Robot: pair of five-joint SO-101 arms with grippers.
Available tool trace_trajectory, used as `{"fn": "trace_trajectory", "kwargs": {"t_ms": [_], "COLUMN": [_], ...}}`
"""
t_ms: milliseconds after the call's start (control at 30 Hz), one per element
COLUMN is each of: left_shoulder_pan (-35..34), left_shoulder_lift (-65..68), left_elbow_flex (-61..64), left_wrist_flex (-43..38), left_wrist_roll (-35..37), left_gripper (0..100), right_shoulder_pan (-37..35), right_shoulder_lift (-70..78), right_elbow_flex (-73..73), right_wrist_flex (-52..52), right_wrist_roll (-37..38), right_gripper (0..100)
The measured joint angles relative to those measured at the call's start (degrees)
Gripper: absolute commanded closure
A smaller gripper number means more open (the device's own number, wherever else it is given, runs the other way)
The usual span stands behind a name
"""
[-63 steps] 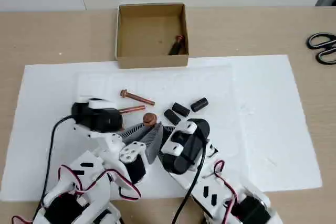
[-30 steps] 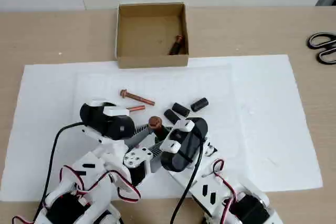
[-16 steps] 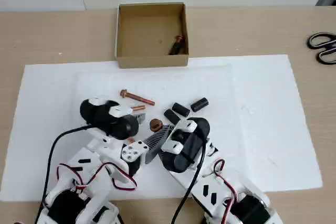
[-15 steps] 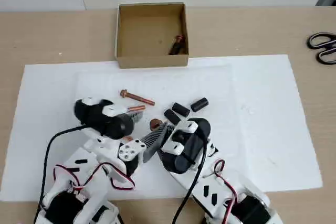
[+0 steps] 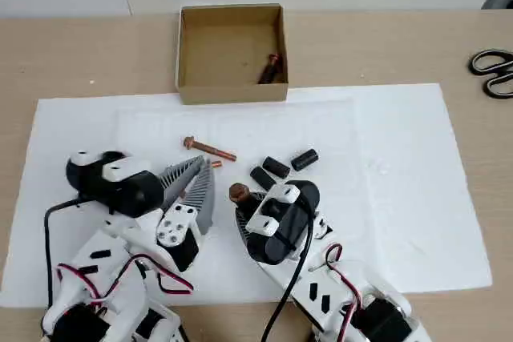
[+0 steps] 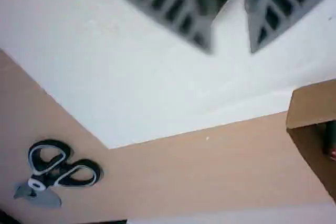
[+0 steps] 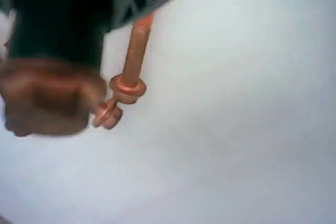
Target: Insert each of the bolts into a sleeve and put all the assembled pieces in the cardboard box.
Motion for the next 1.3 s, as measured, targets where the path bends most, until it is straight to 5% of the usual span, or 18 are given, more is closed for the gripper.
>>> {"fn": "trace_trajectory", "kwargs": {"t_ms": [300, 633, 933, 1300], "left_shoulder_pan": [-9.8, -14.2, -14.9, -15.3], "left_shoulder_lift": [4.7, 34.5, 52.3, 59.8], "left_elbow_flex": [-5.6, -26.7, -43.1, -45.9], "left_wrist_flex": [0.0, 9.0, 19.3, 32.4], "left_wrist_roll": [1.4, 6.0, 7.1, 7.3], "left_gripper": [99, 99, 99, 99], "right_shoulder_pan": [8.5, 15.0, 19.4, 20.5], "right_shoulder_lift": [0.1, 3.9, 28.8, 60.2], "right_elbow_flex": [2.0, 1.9, -12.5, -35.4], "right_wrist_flex": [0.0, 0.0, -0.1, -0.4], "right_wrist_roll": [-7.9, -10.8, -14.9, -14.9], "right_gripper": [99.5, 99.5, 99.5, 99.5]}}
